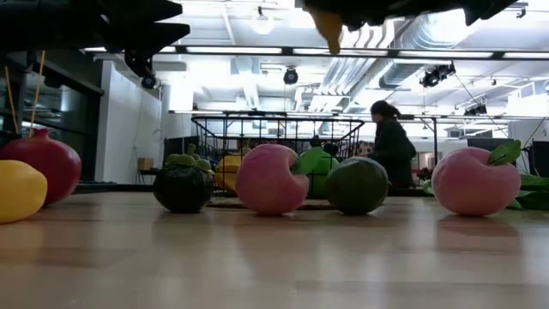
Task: Build produce basket
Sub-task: Put the banana into the black wire basket
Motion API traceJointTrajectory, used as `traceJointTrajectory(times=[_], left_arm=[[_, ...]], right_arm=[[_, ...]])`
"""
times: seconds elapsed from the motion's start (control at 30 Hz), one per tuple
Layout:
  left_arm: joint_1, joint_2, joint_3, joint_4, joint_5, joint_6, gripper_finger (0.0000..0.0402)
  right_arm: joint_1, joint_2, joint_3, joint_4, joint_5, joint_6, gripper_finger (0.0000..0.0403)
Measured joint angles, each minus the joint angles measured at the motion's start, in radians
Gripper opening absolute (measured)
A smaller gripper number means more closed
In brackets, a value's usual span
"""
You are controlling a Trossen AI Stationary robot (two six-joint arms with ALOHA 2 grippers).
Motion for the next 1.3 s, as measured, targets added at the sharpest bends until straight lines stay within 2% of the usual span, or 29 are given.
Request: traceJointTrajectory(times=[0.13, 0.33, 0.9, 0.97, 1.07, 1.2, 1.3], left_arm=[[0.011, 0.0, 0.0, 0.0, -0.026, 0.01, 0.0168], [0.009, 0.0, 0.0, 0.0, -0.01, -0.001, 0.0168], [0.007, 0.0, 0.0, 0.023, 0.015, 0.0, 0.0168], [0.007, 0.0, 0.0, 0.022, 0.015, 0.0, 0.0168], [0.007, 0.0, 0.0, 0.023, 0.015, 0.0, 0.0168], [0.007, 0.0, 0.0, 0.023, 0.015, 0.0, 0.0168], [0.007, 0.0, 0.0, 0.022, 0.015, 0.0, 0.0168]], right_arm=[[-0.043, 0.027, 0.0, -0.045, -0.006, 0.041, 0.0122], [-0.087, 0.049, 0.0, -0.044, -0.006, 0.083, 0.0122], [-0.092, 0.049, 0.005, -0.042, 0.017, 0.131, 0.0122], [-0.096, 0.049, 0.047, -0.1, 0.061, 0.111, 0.0122], [-0.123, 0.049, 0.157, -0.296, 0.111, 0.097, 0.0122], [-0.194, 0.079, 0.306, -0.572, 0.108, 0.091, 0.0122], [-0.265, 0.127, 0.398, -0.741, 0.058, 0.104, 0.0122]])
